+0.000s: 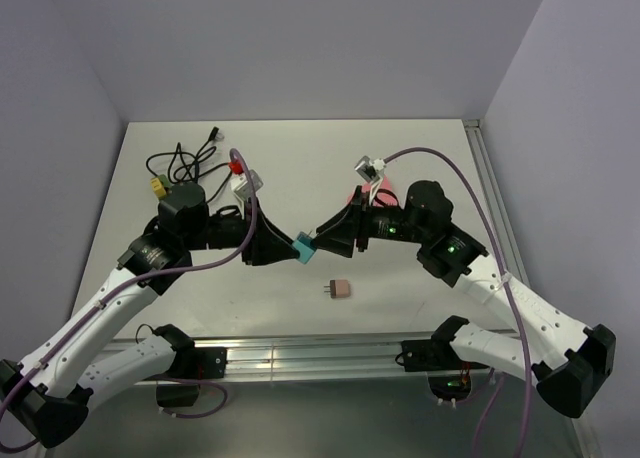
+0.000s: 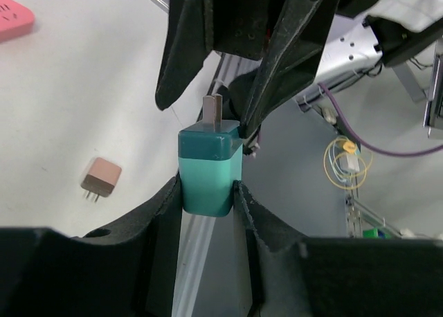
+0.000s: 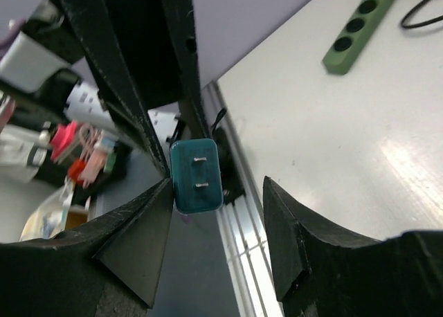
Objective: Insert the plug
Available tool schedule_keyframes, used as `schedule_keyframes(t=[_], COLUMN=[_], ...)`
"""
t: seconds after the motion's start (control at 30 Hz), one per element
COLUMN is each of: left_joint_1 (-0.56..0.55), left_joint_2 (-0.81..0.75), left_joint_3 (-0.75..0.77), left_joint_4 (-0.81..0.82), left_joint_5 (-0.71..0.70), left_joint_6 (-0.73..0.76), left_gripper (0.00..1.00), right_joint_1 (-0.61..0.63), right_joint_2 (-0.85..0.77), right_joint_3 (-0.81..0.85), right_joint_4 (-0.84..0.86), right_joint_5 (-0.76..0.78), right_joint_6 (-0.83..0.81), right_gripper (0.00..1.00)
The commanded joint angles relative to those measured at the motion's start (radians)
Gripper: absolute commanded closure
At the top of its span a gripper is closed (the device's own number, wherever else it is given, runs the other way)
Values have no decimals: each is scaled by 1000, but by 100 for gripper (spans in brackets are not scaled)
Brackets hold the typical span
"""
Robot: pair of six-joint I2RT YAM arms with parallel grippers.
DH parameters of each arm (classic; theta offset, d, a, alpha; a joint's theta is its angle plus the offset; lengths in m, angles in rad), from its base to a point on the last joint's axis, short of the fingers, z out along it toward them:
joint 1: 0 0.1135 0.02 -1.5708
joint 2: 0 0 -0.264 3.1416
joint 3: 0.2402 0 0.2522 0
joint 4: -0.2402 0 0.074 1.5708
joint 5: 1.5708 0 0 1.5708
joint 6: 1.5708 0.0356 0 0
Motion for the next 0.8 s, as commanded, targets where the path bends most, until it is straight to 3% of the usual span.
schedule_keyframes(t=[0.0, 0.47, 0.57, 0.6, 0.67, 0.7, 0.73, 0.77], left_joint_1=[-1, -1, -1, -1, -1, -1, -1, -1], left_joint_2=[-15, 15, 18, 18, 16, 13, 2, -7], left_joint_3=[52, 58, 55, 54, 49, 42, 39, 32], left_joint_4=[0, -18, -15, -12, 7, 13, 23, 49], left_joint_5=[101, 127, 121, 114, 91, 77, 62, 27], left_joint_6=[58, 72, 67, 57, 41, 23, 12, 0], left_gripper=[100, 100, 100, 96, 86, 71, 63, 47], right_joint_1=[-7, -9, -9, -6, -1, 0, 2, 3], right_joint_2=[32, 113, 116, 113, 95, 84, 63, 52], right_joint_3=[59, 68, 59, 50, 27, -1, -18, -53], right_joint_4=[-25, 69, 87, 118, 159, 207, 234, 264], right_joint_5=[-187, -325, -301, -286, -257, -220, -201, -181], right_joint_6=[-75, -15, -1, 16, 39, 63, 79, 109], right_gripper=[39, 50, 77, 96, 100, 100, 100, 100])
